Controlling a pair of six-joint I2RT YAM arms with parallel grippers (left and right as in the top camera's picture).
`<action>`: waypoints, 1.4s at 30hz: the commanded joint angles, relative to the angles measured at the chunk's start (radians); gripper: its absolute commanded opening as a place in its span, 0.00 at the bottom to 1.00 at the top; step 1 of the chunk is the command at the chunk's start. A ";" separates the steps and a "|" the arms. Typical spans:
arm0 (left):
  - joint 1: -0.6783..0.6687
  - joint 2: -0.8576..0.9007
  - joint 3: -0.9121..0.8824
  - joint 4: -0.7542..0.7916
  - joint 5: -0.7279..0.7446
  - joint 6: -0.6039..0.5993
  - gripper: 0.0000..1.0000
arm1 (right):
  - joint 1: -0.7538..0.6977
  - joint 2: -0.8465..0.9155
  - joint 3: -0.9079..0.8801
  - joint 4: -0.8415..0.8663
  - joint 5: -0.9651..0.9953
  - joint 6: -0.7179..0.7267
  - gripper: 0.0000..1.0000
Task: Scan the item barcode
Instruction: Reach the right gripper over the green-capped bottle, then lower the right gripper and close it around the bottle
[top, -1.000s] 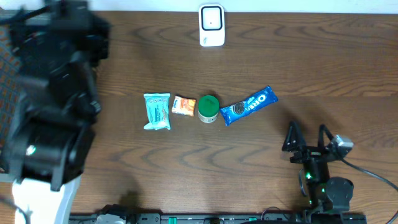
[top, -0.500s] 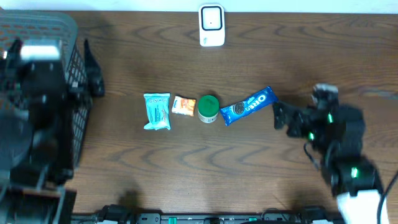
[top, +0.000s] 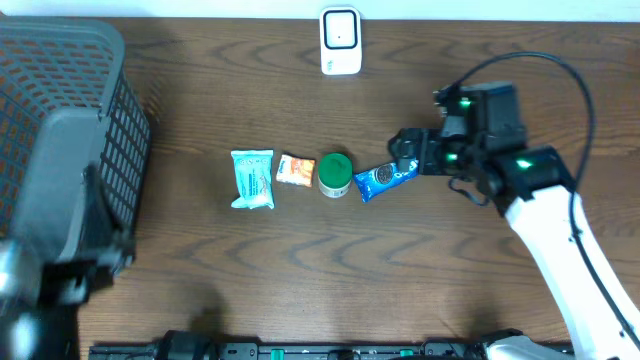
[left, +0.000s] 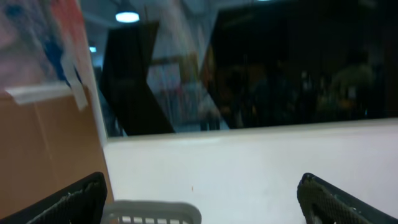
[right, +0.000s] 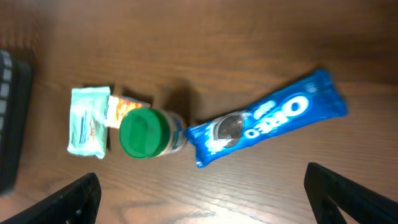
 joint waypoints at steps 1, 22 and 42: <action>0.004 -0.092 0.002 -0.002 0.022 -0.017 0.98 | 0.100 0.063 0.098 -0.052 0.109 0.083 0.99; 0.006 -0.344 -0.108 -0.065 0.021 -0.005 0.98 | 0.276 0.678 0.667 -0.425 0.183 0.319 0.99; 0.060 -0.507 -0.359 -0.008 0.020 -0.005 0.98 | 0.330 0.797 0.666 -0.390 0.143 0.233 0.99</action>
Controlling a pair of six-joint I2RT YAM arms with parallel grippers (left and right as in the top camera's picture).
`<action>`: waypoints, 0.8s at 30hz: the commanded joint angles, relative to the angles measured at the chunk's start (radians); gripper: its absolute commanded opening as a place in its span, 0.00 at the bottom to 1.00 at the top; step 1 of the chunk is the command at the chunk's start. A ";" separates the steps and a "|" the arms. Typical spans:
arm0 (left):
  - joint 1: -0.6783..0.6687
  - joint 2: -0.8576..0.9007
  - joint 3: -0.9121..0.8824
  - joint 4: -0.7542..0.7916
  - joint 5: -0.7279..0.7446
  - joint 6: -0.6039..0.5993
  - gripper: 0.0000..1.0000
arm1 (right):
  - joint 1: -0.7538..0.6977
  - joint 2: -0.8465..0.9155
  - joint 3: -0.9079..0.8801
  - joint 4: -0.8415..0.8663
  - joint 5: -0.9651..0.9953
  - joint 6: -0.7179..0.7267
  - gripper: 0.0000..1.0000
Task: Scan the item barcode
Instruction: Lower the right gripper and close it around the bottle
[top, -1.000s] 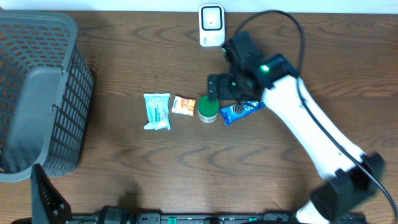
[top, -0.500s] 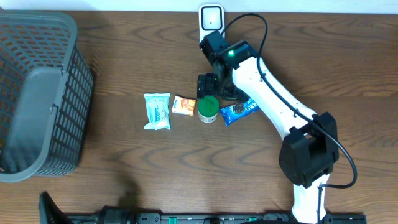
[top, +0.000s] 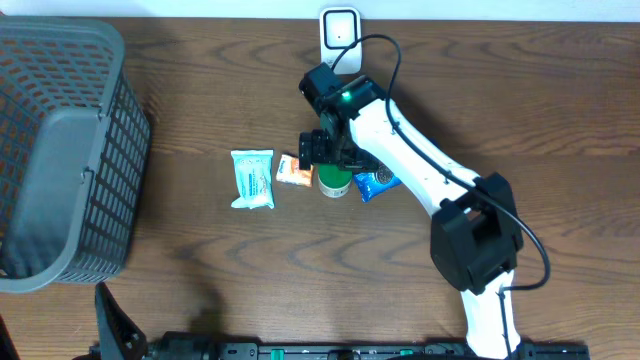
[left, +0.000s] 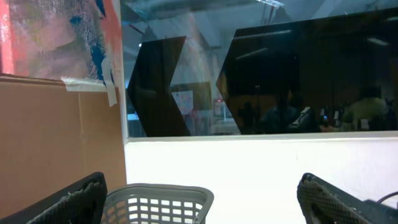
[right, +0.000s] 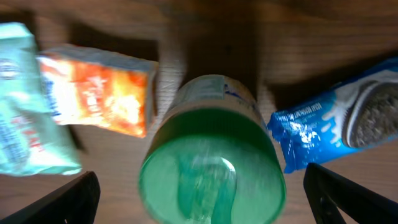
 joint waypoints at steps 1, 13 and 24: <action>0.005 -0.008 -0.002 0.007 0.013 0.009 0.98 | -0.001 0.023 0.017 0.002 0.001 -0.060 0.99; 0.034 -0.008 -0.002 0.019 0.013 0.010 0.98 | 0.003 0.129 0.015 0.013 0.002 -0.079 0.94; 0.068 -0.008 -0.002 0.035 0.013 0.009 0.98 | 0.005 0.170 0.015 0.018 0.002 -0.082 0.69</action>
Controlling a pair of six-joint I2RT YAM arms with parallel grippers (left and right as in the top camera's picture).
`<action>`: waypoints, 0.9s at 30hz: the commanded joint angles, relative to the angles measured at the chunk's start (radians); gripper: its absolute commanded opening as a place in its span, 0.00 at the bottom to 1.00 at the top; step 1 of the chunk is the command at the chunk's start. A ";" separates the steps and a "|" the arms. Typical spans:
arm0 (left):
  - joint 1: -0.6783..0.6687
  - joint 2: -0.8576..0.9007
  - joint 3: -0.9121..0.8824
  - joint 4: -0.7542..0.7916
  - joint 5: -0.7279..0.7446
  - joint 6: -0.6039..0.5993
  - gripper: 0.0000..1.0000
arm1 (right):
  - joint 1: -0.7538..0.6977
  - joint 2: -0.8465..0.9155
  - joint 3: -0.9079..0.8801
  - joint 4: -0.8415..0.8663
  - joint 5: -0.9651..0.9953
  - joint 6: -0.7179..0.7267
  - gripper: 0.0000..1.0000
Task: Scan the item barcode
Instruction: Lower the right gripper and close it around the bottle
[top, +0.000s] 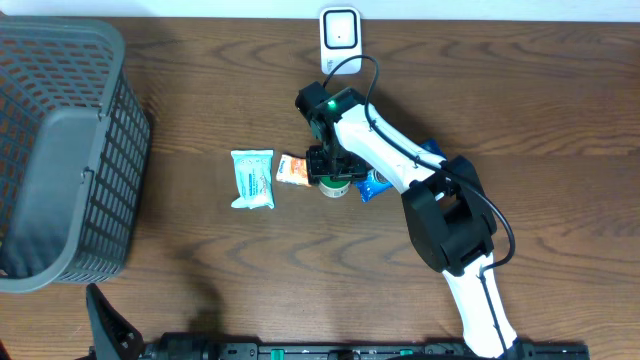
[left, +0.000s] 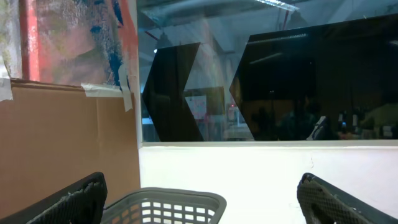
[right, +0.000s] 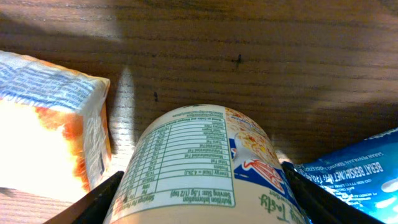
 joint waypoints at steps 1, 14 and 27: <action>0.004 -0.008 -0.002 0.008 0.013 0.009 0.98 | 0.005 0.024 0.010 -0.003 0.002 -0.003 0.67; 0.004 -0.008 -0.002 -0.006 0.013 0.009 0.98 | 0.010 0.025 -0.098 0.053 0.002 -0.003 0.72; 0.004 -0.008 -0.002 -0.091 0.013 0.009 0.98 | 0.008 0.023 -0.098 -0.010 -0.027 -0.023 0.52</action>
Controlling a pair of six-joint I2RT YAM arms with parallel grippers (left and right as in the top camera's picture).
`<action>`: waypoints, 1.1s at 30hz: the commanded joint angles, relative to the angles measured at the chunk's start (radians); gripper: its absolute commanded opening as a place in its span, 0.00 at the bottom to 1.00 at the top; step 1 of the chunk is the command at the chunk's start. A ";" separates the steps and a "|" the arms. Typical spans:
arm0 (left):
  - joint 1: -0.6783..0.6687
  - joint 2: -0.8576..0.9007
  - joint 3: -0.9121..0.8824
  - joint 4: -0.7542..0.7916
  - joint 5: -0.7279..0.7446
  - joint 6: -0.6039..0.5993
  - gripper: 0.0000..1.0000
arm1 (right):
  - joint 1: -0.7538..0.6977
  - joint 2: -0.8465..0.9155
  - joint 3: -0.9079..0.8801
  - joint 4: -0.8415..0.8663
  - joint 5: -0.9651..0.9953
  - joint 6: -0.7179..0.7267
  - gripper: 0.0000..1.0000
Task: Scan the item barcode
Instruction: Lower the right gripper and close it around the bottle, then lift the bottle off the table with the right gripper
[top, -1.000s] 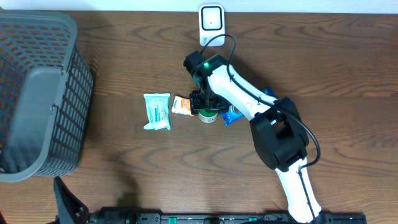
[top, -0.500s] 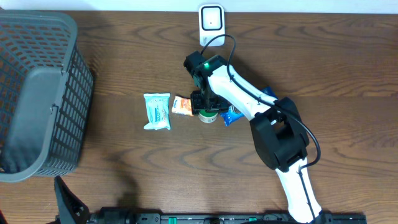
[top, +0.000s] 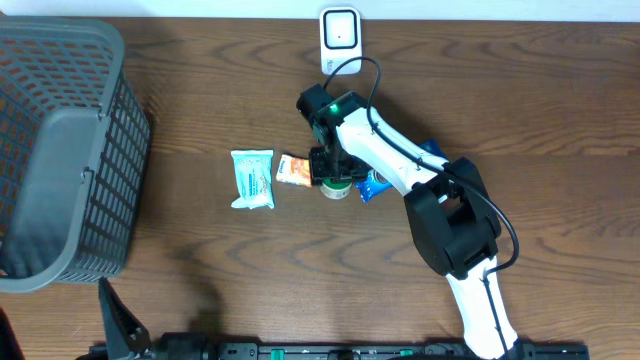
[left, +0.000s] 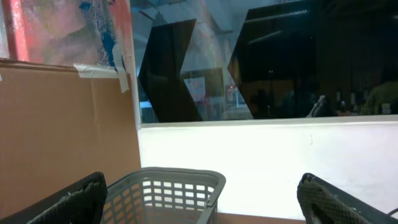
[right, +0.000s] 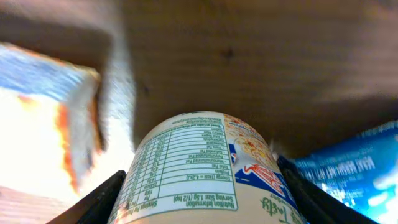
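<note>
A jar with a green lid and a white nutrition label stands on the table in a row of snacks. My right gripper is shut on the jar, one finger on each side; overhead, the right gripper covers most of it. The white barcode scanner stands at the table's far edge, behind the jar. My left gripper is open and holds nothing, aimed at the basket and the wall. Only a dark bit of the left arm shows at the bottom left overhead.
A teal packet and an orange packet lie left of the jar. A blue Oreo pack lies right of it, partly under the arm. A large grey basket fills the left end of the table.
My right gripper still has the jar between its fingers, and the table behind it is now blurred. The left wrist view has tipped down and shows more of the basket.
My right gripper was open over the Oreo pack, right of the jar. Then it was open directly above the green lid. Then its fingers stood against the jar's sides, and now it is shut on the jar. The left arm went from beside the basket to the table's near edge.
</note>
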 joint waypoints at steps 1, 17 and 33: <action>0.004 -0.008 -0.002 -0.010 0.013 0.009 0.98 | 0.007 0.048 -0.036 -0.042 -0.052 -0.033 0.52; 0.003 -0.007 -0.164 -0.094 0.014 -0.227 0.98 | 0.000 0.043 0.228 -0.413 -0.078 -0.159 0.45; 0.003 -0.007 -0.679 0.325 0.014 -0.290 0.98 | 0.002 0.037 0.311 -0.553 -0.437 -0.238 0.39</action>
